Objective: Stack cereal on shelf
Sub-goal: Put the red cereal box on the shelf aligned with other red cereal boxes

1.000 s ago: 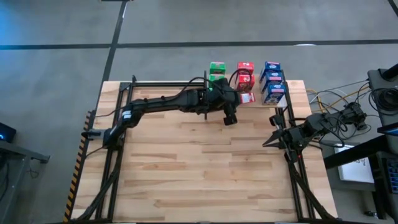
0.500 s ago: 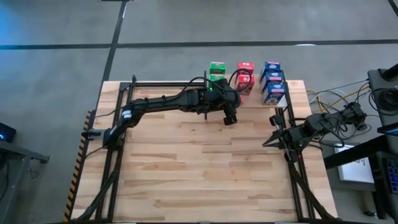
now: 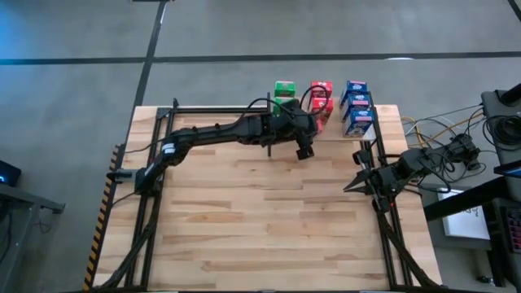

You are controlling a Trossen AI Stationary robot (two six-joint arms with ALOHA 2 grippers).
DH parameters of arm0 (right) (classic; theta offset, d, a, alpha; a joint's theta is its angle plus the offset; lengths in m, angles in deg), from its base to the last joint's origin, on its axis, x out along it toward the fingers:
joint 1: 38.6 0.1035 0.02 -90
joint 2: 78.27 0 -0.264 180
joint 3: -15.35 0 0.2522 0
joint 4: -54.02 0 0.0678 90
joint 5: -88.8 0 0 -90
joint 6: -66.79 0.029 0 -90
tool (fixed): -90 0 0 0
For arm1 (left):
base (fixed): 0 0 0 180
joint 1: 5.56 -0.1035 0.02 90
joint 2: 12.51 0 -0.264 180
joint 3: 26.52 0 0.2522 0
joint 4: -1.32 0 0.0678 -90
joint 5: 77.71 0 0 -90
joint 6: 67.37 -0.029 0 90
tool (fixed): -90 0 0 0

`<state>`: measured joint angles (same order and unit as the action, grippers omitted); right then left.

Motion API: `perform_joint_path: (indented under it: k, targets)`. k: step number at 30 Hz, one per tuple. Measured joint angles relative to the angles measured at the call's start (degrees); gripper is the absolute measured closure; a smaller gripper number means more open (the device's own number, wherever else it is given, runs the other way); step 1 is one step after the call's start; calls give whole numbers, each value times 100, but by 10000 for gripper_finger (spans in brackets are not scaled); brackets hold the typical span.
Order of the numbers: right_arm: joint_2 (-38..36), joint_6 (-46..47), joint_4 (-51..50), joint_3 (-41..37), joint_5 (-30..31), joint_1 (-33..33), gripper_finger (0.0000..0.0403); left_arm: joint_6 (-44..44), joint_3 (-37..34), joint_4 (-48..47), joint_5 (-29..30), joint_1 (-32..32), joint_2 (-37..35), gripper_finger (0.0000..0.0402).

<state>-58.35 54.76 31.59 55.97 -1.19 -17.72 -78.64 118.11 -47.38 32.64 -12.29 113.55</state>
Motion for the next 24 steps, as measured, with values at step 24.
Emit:
perform_joint_path:
  k: [24]
  targets:
    - [0, 2, -2, 0, 7, -1, 394, 428, -51, 714, -495, -223, 225, 219]
